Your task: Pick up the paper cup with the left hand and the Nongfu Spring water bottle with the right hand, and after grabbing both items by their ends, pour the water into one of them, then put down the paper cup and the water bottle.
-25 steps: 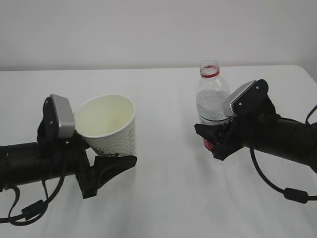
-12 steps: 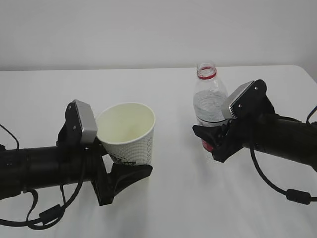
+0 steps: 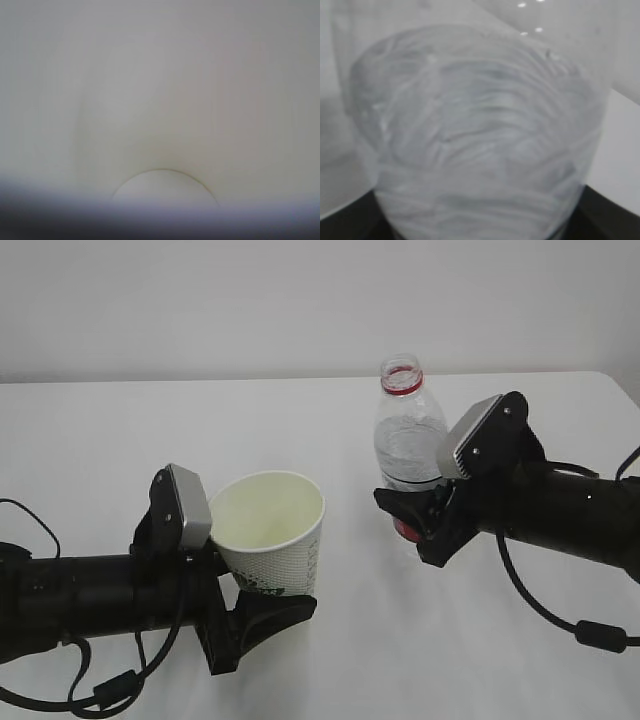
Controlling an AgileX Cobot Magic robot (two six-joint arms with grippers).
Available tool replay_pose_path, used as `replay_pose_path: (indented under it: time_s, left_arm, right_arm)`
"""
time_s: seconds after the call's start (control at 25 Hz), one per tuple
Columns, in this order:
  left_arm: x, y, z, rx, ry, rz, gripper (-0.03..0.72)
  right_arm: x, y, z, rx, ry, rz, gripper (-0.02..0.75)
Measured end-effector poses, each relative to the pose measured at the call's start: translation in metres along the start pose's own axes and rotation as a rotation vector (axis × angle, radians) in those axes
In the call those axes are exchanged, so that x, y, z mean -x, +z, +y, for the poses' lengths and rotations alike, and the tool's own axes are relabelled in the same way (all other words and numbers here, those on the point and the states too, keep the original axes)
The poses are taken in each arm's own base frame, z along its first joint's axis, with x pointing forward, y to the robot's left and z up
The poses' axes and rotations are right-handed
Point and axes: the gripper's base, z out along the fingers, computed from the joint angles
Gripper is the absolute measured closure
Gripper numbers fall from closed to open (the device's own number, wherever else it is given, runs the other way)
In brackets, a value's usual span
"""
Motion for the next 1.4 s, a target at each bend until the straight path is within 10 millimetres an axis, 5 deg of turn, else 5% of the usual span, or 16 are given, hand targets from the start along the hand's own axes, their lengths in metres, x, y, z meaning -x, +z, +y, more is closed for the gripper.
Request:
replay_pose_path:
  time_s: [0.76,1.4]
  left_arm:
    - [0.001,0.0,-0.001,-0.008,0.003,-0.011,0.137]
    - [0.001,0.0,-0.001,-0.008,0.004,-0.011,0.137]
  right_arm:
    - [0.037,0.029,0.013,0.073,-0.202,0.029,0.229]
    - [0.057,0.03,0.002,0.04,-0.365,0.073,0.229]
